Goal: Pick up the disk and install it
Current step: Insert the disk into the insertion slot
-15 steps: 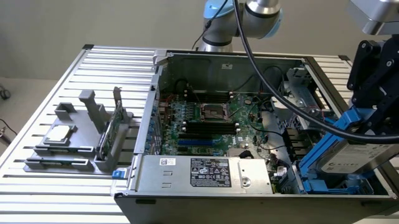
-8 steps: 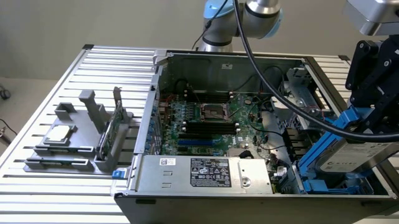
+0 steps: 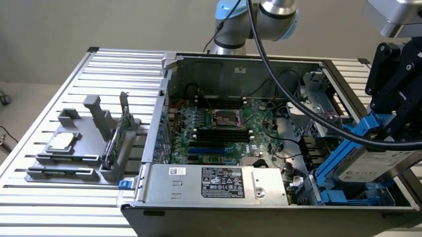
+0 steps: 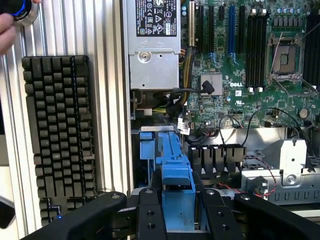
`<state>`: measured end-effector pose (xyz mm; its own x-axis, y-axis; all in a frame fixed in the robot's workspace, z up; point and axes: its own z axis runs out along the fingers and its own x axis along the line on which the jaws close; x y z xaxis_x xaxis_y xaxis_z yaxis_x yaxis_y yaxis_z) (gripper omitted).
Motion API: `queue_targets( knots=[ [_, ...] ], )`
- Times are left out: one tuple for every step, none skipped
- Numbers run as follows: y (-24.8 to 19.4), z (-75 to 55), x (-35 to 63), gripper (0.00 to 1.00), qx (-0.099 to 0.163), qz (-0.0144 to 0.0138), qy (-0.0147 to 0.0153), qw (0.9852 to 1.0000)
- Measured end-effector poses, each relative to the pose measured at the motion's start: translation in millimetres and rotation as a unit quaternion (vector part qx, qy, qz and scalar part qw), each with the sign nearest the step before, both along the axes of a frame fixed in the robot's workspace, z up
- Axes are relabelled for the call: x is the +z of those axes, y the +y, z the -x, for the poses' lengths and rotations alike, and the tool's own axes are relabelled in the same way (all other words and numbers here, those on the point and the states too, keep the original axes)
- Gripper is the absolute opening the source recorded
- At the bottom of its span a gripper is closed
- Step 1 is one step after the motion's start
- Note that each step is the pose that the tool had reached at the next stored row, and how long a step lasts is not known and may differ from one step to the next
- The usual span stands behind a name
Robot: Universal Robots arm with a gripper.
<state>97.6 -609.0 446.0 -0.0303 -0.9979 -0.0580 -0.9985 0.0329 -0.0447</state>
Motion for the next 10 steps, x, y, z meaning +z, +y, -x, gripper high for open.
queue_targets(
  knots=[
    [0.0, 0.0, 0.0, 0.33, 0.000, 0.0000, 0.0000, 1.0000],
    [0.0, 0.0, -0.3, 0.33, 0.000, 0.0001, 0.0001, 1.0000],
    [0.0, 0.0, -0.4, 0.33, 0.000, 0.0001, 0.0002, 1.0000],
    [0.0, -0.1, -0.5, 0.33, 0.000, 0.0000, 0.0004, 1.0000],
    [0.0, -0.2, -0.5, 0.33, 0.000, 0.0000, 0.0009, 1.0000],
    [-0.3, -0.3, -0.8, 0.33, 0.000, -0.0002, 0.0012, 1.0000],
    [-0.6, -0.4, -1.0, 0.33, 0.000, -0.0006, 0.0015, 1.0000],
    [-0.8, -0.5, -1.2, 0.33, 0.000, -0.0010, 0.0017, 1.0000],
    [-1.0, -0.6, -1.4, 0.33, 0.000, -0.0016, 0.0018, 1.0000],
    [-1.4, -0.7, -1.5, 0.33, 0.001, -0.0025, 0.0019, 1.0000]
  ],
)
